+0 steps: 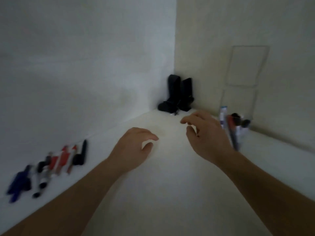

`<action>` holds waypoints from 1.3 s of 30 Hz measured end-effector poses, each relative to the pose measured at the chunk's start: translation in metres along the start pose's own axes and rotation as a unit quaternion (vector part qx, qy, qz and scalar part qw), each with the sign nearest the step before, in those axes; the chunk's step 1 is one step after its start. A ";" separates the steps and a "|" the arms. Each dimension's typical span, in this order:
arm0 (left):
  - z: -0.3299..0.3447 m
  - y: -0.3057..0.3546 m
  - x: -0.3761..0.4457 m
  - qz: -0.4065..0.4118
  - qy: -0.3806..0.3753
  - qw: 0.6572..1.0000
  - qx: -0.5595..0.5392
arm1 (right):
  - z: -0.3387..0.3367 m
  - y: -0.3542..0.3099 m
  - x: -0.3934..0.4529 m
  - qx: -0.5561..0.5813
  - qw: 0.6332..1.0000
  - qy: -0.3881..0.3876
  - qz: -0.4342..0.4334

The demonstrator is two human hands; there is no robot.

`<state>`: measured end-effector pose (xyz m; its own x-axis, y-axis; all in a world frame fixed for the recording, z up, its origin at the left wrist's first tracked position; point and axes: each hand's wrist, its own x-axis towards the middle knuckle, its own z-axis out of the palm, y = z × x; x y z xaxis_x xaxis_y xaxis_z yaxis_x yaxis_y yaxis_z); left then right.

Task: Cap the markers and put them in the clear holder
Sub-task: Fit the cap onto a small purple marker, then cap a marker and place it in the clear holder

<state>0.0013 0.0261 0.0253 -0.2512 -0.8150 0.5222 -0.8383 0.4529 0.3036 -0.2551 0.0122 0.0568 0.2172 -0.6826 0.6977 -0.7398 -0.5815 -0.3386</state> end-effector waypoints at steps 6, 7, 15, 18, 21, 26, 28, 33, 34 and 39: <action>-0.074 -0.103 -0.067 -0.214 0.039 0.971 0.098 | 0.113 -0.087 -0.002 0.088 0.974 -0.207 -0.014; -0.083 -0.113 -0.073 -0.239 0.050 0.965 0.098 | 0.129 -0.102 -0.002 0.093 0.968 -0.233 -0.013; -0.104 -0.124 -0.098 -0.287 0.011 0.934 0.212 | 0.209 -0.191 0.013 0.047 0.928 -0.369 -0.020; -0.109 -0.118 -0.098 -0.282 -0.002 0.935 0.217 | 0.215 -0.198 0.021 0.025 0.921 -0.387 -0.043; -0.109 -0.119 -0.098 -0.271 -0.056 0.931 0.237 | 0.208 -0.191 0.027 0.041 0.914 -0.402 -0.031; -0.098 -0.117 -0.093 -0.228 -0.066 0.937 0.257 | 0.175 -0.161 0.030 -0.010 0.926 -0.376 -0.017; -0.090 -0.112 -0.091 -0.193 -0.059 0.943 0.264 | 0.161 -0.144 0.024 -0.055 0.930 -0.362 -0.014; -0.070 -0.090 -0.081 -0.187 -0.018 0.977 0.100 | 0.129 -0.103 -0.001 -0.033 0.950 -0.305 0.054; -0.067 -0.083 -0.078 -0.210 0.002 0.977 0.027 | 0.124 -0.098 -0.006 -0.017 0.957 -0.283 0.054; -0.055 -0.063 -0.074 -0.273 0.036 0.953 -0.129 | 0.119 -0.089 -0.012 0.134 0.959 -0.238 0.080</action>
<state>0.0994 0.0781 0.0116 0.2293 -0.9319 0.2809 -0.6856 0.0501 0.7262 -0.1164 0.0191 0.0037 0.4287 -0.8596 0.2780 -0.6107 -0.5024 -0.6120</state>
